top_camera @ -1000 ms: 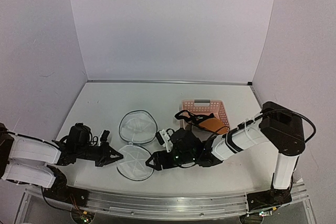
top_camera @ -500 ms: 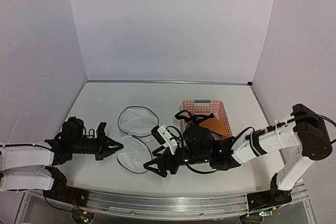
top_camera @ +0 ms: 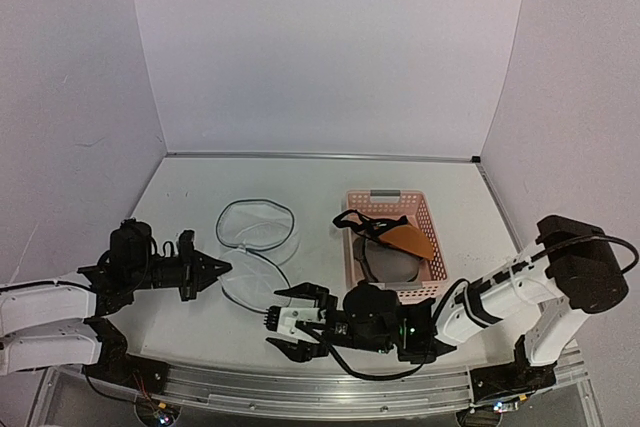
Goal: Unzip the laundry bag and remove the bra
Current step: Pick up the laundry bag lid at the center of the board, then pass from the left arm to the right
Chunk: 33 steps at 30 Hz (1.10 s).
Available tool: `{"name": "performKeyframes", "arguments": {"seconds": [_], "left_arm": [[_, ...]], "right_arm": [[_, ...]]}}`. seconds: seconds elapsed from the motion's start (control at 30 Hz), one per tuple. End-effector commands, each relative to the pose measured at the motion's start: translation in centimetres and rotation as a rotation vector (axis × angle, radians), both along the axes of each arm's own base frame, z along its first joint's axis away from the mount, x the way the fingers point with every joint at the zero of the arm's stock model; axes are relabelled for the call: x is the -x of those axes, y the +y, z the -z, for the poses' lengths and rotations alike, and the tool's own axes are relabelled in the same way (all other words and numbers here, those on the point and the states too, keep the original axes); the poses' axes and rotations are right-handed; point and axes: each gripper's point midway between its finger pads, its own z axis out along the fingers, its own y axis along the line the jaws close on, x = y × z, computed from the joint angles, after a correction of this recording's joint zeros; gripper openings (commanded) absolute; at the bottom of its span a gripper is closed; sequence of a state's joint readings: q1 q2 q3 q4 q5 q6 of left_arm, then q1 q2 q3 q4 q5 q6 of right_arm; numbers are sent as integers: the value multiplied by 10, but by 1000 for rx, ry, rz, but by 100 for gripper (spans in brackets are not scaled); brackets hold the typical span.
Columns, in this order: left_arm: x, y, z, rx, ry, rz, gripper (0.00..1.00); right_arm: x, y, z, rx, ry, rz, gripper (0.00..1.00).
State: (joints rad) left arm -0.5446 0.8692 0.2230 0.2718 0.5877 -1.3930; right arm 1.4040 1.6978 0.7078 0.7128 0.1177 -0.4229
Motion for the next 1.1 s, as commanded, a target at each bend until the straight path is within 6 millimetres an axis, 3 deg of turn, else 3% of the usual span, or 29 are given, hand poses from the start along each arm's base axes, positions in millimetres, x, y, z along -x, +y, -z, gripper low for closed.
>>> {"name": "performKeyframes", "arguments": {"seconds": [0.0,0.23,0.5,0.7,0.83,0.97,1.07], "left_arm": [[-9,-4,-32,66,-42,-23,0],[-7,-3,-30,69,-37,-24,0],[-5,-1,-31,78,-39,-28,0],[-3,1,-31,85,-38,-37,0],[-3,1,-28,84,-28,-38,0],[-3,1,-27,81,-28,-41,0],[-4,0,-29,79,-34,-37,0]], "right_arm": [[-29,15,-31,-59,-267,150,83],[-39,29,-30,-47,-389,212,82],[-47,41,-19,-37,-454,251,72],[-53,42,-17,-33,-493,295,53],[-55,39,-21,-42,-497,314,31],[-57,36,-24,-46,-501,334,0],[-56,33,-28,-64,-493,337,0]]}}
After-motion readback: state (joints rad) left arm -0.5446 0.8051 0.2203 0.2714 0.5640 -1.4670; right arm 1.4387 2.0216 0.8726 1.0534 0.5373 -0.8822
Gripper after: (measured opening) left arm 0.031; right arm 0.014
